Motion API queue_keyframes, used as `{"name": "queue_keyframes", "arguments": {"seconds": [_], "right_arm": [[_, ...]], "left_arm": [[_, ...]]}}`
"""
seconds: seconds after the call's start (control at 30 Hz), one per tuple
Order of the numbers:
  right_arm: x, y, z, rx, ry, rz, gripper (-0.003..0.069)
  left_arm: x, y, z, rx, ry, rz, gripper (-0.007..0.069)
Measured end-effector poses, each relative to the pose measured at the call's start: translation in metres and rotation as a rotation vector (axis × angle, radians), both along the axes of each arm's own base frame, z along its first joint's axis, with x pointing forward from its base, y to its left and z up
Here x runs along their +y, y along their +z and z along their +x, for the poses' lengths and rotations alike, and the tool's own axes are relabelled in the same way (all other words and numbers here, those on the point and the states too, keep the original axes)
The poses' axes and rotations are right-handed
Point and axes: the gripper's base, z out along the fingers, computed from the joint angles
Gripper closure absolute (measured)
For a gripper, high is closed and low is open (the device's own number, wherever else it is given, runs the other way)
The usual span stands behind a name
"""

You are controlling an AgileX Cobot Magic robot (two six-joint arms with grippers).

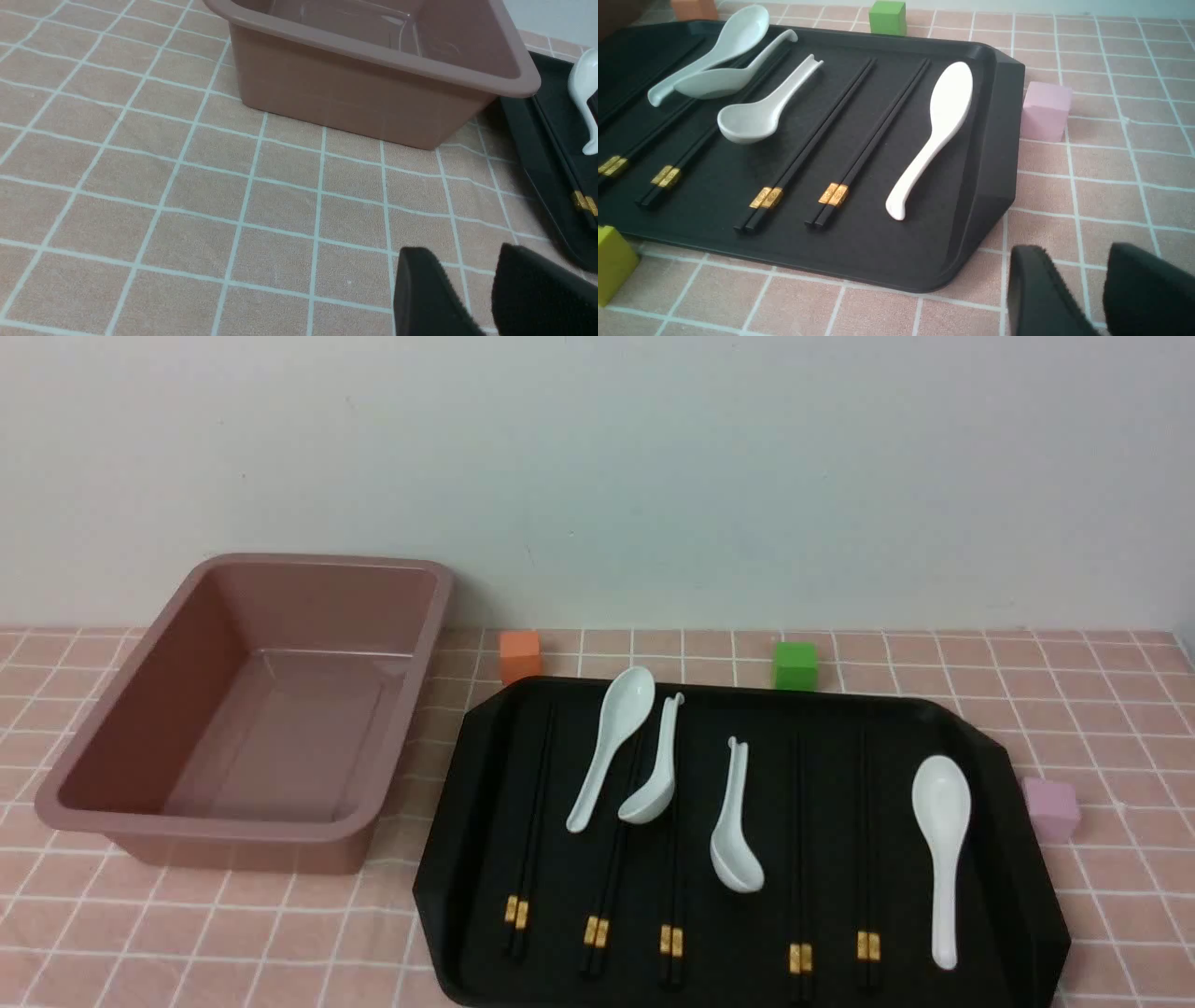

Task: On pink tablecloth take chopsticks from black tray and put them in box.
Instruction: 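Reach over to the black tray and grasp a pair of chopsticks with the left gripper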

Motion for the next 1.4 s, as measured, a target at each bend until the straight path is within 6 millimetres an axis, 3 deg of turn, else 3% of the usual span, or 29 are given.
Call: {"name": "queue_keyframes", "arguments": {"seconds": [0.7,0.8,0.97,1.13,1.27,1.3,1.4], "right_arm": [[0.000,0.000,0.000,0.000,0.000,0.000,0.0419],[0.000,0.000,0.000,0.000,0.000,0.000,0.0419],[0.000,0.000,0.000,0.000,0.000,0.000,0.0419],[0.000,0.000,0.000,0.000,0.000,0.000,0.0419],[0.000,0.000,0.000,0.000,0.000,0.000,0.0419],[0.000,0.000,0.000,0.000,0.000,0.000,0.0419],[0.000,0.000,0.000,0.000,0.000,0.000,0.0419]], "left_arm": [[0.001,0.004,0.001,-0.042,0.006,0.014,0.0385],[-0.002,0.008,0.002,-0.077,0.025,-0.152,0.0385],[-0.006,0.020,0.004,-0.155,0.090,-0.696,0.0385],[-0.004,0.027,0.004,-0.208,0.114,-0.846,0.0398],[-0.009,0.046,0.000,-0.181,0.056,-0.834,0.0463],[-0.013,0.067,-0.003,-0.163,0.006,-0.764,0.0522],[-0.020,0.098,0.004,-0.038,-0.072,-0.575,0.0613]]}}
